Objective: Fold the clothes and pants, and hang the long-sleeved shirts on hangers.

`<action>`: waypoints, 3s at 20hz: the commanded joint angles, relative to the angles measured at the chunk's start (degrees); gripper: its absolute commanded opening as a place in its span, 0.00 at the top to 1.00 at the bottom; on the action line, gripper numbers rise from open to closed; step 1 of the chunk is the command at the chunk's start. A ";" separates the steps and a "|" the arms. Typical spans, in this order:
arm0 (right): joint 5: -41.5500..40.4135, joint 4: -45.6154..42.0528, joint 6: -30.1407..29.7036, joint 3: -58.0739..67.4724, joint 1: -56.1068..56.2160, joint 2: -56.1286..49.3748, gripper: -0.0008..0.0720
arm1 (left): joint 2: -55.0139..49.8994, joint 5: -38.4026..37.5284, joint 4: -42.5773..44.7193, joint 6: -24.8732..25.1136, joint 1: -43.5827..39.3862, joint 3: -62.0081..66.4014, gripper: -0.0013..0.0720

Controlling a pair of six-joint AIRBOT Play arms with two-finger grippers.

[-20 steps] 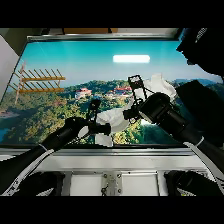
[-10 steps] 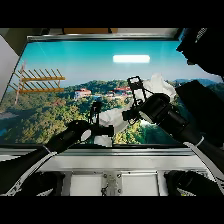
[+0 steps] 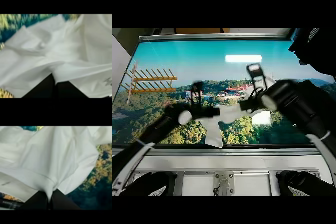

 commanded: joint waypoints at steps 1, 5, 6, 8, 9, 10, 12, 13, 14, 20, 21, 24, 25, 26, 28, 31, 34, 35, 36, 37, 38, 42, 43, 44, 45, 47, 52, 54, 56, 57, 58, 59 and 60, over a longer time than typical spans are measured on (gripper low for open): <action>8.59 0.04 -9.79 19.52 -6.36 0.04 0.96 | 8.22 -5.90 0.28 7.45 6.01 19.98 0.96; 6.84 0.04 -11.28 44.68 -7.30 0.33 0.97 | 7.67 -5.95 0.00 13.33 3.34 46.99 0.96; 4.22 0.04 -11.21 46.51 -7.30 1.36 0.97 | 6.16 -6.05 0.00 14.27 1.79 52.54 0.96; -2.56 0.00 -9.46 45.51 -7.30 4.76 0.97 | 2.05 -7.08 0.07 16.63 -1.84 62.97 0.96; -5.38 -0.04 -9.01 44.59 -7.30 6.23 0.97 | -0.07 -7.41 0.98 17.16 -3.48 67.14 0.96; -7.15 -0.68 -8.09 43.89 -7.30 7.23 0.97 | -1.44 -7.13 0.92 17.55 -4.28 68.98 0.96; -7.08 -2.97 -7.26 43.36 -7.32 7.67 0.97 | -2.36 -6.60 0.96 17.53 -4.37 67.60 0.96; -6.38 -4.00 -7.06 42.97 -7.34 7.61 0.97 | -1.70 -6.14 0.90 17.40 -3.50 64.30 0.96; -5.35 -4.44 -7.13 42.34 -7.37 7.48 0.97 | -0.68 -5.88 0.83 17.16 -2.25 60.41 0.96; 10.58 -4.72 -7.41 34.69 -10.60 5.09 0.97 | 1.64 -19.85 0.35 14.36 5.84 49.66 0.96; 14.08 -4.28 -7.39 32.44 -10.47 4.79 0.97 | 1.66 -23.39 0.37 14.36 6.38 47.43 0.96; 21.70 -1.55 -7.32 20.46 -7.89 5.01 0.97 | 1.66 -32.50 0.44 14.40 5.88 35.82 0.96; 22.73 -0.44 -7.32 16.06 -6.97 5.22 0.96 | 1.66 -33.55 0.46 14.40 5.16 30.97 0.96; 22.49 1.36 -7.06 11.45 -6.21 5.35 0.96 | 1.60 -33.31 0.28 14.38 4.50 25.49 0.96; 20.37 5.79 -6.67 3.61 -5.79 5.42 0.97 | 1.55 -30.45 0.28 14.32 2.71 15.10 0.96; 14.56 7.80 -6.67 -5.95 -6.12 5.46 0.97 | 1.53 -26.95 -0.79 13.07 1.07 4.11 0.95; 9.60 9.46 -6.16 -9.81 -6.10 5.01 0.97 | 1.42 -22.99 -5.35 13.79 1.09 -0.17 0.95; 9.09 10.01 -5.49 -9.79 -6.08 4.83 0.96 | 1.44 -22.21 -5.33 13.81 1.09 -0.37 0.95; 8.61 10.25 -5.09 -9.79 -6.10 4.83 0.96 | 1.46 -21.42 -5.27 13.94 1.14 -0.31 0.95; 8.28 10.32 -5.11 -9.79 -6.10 4.83 0.96 | 1.44 -21.33 -5.25 14.01 1.25 0.00 0.95; 8.28 10.32 -5.14 -9.79 -6.08 4.83 0.96 | 1.44 -21.51 -5.11 14.21 1.25 0.50 0.95; 8.31 10.27 -5.16 -9.79 -6.08 4.83 0.96 | 1.44 -22.58 -6.69 16.59 1.27 3.98 0.27; 8.31 10.29 -5.16 -9.79 -6.08 4.83 0.96 | 1.44 -23.28 -6.73 16.61 1.64 5.75 0.08; 8.28 10.29 -5.16 -9.79 -6.05 4.81 0.96 | 1.44 -24.17 -6.73 17.59 2.45 7.96 0.09; 8.31 10.29 -5.16 -9.79 -6.08 4.83 0.96 | 1.46 -25.14 -6.73 18.67 3.65 10.34 0.09; 8.28 10.29 -5.16 -9.79 -5.99 4.83 0.96 | 1.44 -26.45 -6.64 20.68 7.69 15.37 0.09; 8.28 10.29 -5.16 -9.79 -5.99 4.81 0.96 | 1.44 -25.07 -6.58 25.88 22.88 21.55 0.09; 8.28 10.29 -5.16 -9.79 -5.99 4.81 0.96 | 1.16 -24.00 -6.56 27.96 30.82 21.64 0.09; 8.28 10.29 -5.16 -9.79 -5.99 4.81 0.96 | -0.61 -23.12 -6.56 31.32 38.62 21.64 0.09; 8.28 10.29 -5.16 -9.79 -5.99 4.81 0.96 | -2.01 -22.67 -6.49 33.20 42.16 21.66 0.09; 8.28 10.29 -5.16 -9.79 -5.99 4.81 0.96 | -3.82 -21.55 -6.23 35.58 45.77 21.68 0.09; 8.28 10.29 -5.16 -9.79 -5.99 4.81 0.96 | -6.16 -20.44 -4.07 36.44 49.11 22.27 0.09; 8.28 10.29 -5.16 -9.79 -5.99 4.81 0.96 | -8.74 -20.31 -0.96 36.41 51.47 23.78 0.09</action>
